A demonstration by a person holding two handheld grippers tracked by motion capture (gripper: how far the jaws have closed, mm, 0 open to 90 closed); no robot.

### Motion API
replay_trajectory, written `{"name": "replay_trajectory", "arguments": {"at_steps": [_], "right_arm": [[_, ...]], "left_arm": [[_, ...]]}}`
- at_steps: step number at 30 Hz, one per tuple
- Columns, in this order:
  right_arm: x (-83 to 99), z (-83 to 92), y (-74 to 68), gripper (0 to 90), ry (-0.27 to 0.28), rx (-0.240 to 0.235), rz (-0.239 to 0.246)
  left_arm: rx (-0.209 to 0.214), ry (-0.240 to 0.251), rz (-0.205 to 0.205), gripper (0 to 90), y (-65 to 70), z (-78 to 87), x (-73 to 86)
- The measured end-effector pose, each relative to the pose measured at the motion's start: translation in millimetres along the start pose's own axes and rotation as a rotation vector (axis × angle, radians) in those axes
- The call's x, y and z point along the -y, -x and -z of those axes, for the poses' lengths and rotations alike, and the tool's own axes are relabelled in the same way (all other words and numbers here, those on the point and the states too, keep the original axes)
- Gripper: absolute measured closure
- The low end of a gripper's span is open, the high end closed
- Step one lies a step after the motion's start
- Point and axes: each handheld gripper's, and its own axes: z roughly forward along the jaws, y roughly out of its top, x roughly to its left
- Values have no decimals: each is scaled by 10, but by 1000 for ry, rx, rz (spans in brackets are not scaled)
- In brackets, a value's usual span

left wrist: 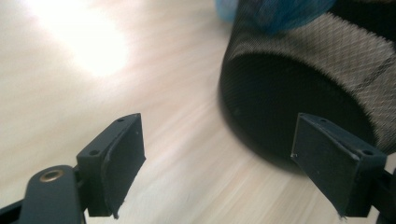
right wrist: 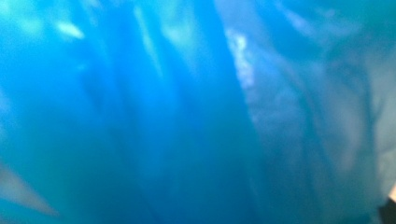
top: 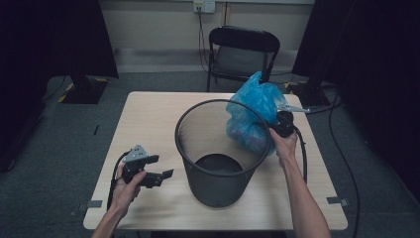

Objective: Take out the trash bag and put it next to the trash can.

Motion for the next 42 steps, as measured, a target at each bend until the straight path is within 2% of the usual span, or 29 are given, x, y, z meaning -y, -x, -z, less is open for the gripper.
{"name": "replay_trajectory", "arguments": {"at_steps": [2, 4, 6, 8, 10, 11, 13, 15, 18, 20, 23, 24, 27, 30, 35, 36, 37, 38, 40, 42], "right_arm": [[40, -44, -11, 801, -9, -1, 0], [79, -94, -19, 813, -19, -2, -1], [116, -153, -39, 823, -21, 1, 0], [163, -228, -58, 826, -36, -3, -2], [214, -288, -66, 825, -29, -10, -14], [234, -313, -69, 822, -29, -15, -15], [253, -353, -77, 812, -36, -13, -14], [249, -382, -88, 788, -38, -20, -19], [204, -397, -137, 748, -28, -28, -25], [143, -371, -181, 668, -12, -30, -21], [79, -301, -221, 484, -11, -31, -21], [63, -268, -236, 430, -11, -30, -20], [41, -143, -262, 322, -2, -25, -23], [24, 3, -246, 234, 19, -23, -44], [-30, 239, -256, 168, 39, -9, -29], [-45, 278, -249, 202, 43, -7, -28], [-60, 312, -239, 442, 50, -4, -21], [-75, 348, -230, 637, 57, -13, 3], [-125, 386, -219, 781, 62, -37, 4], [-198, 413, -266, 823, 97, -57, 24]], "left_arm": [[-23, -17, 13, 164, 11, -20, 97], [-41, -57, 3, 160, 46, -71, 197], [-66, -57, -5, 167, 73, -109, 270], [-60, -89, -17, 164, 103, -165, 319], [-41, -106, -7, 167, 116, -214, 376], [-52, -130, -22, 168, 127, -238, 399], [-44, -167, -19, 163, 140, -301, 454], [-55, -171, -32, 149, 161, -339, 479], [-97, -159, -35, 153, 182, -372, 482], [-110, -160, -43, 151, 186, -383, 482], [-138, -179, -85, 142, 223, -410, 477], [-141, -188, -100, 135, 233, -420, 473], [-133, -192, -101, 103, 235, -433, 469], [-133, -193, -104, 97, 235, -434, 469], [-131, -195, -108, 91, 234, -435, 467], [-131, -197, -109, 89, 234, -435, 467], [-131, -197, -110, 87, 234, -435, 467], [-130, -198, -110, 86, 234, -436, 466], [-130, -200, -110, 84, 234, -436, 466], [-126, -200, -110, 78, 235, -439, 466]]}}
